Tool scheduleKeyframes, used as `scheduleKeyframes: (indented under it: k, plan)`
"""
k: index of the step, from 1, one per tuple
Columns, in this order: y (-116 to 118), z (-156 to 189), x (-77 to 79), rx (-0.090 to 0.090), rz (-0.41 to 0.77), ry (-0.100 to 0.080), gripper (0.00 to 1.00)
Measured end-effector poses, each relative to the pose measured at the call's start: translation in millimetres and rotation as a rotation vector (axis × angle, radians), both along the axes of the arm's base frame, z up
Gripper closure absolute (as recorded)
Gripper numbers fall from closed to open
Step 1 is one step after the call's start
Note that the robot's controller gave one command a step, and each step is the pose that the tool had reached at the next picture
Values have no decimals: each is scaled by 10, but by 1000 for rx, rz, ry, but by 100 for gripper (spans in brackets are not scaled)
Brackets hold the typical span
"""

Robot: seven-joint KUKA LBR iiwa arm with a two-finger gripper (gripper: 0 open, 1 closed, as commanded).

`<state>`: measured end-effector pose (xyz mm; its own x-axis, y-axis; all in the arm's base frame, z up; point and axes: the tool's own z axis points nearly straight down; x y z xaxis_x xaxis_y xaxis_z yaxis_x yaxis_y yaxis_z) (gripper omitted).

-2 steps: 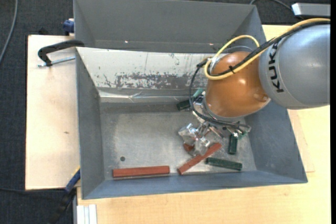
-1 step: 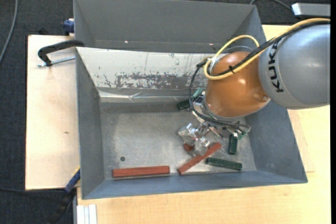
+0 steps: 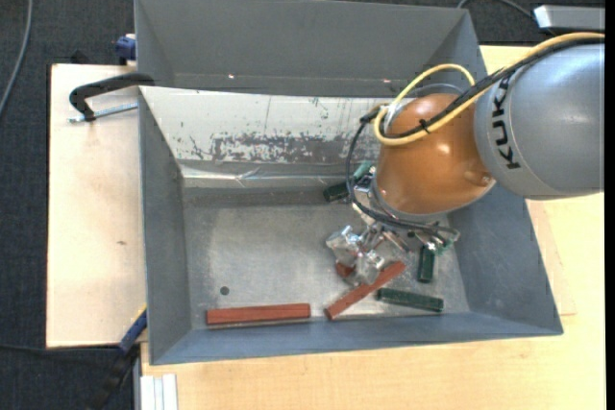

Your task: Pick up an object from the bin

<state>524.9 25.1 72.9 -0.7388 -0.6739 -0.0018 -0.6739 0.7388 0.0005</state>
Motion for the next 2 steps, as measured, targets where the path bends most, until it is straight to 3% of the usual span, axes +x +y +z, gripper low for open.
scheduleKeyframes:
  k: [2]
  plan:
    - [7, 244, -4, 1, -1, 0, 100]
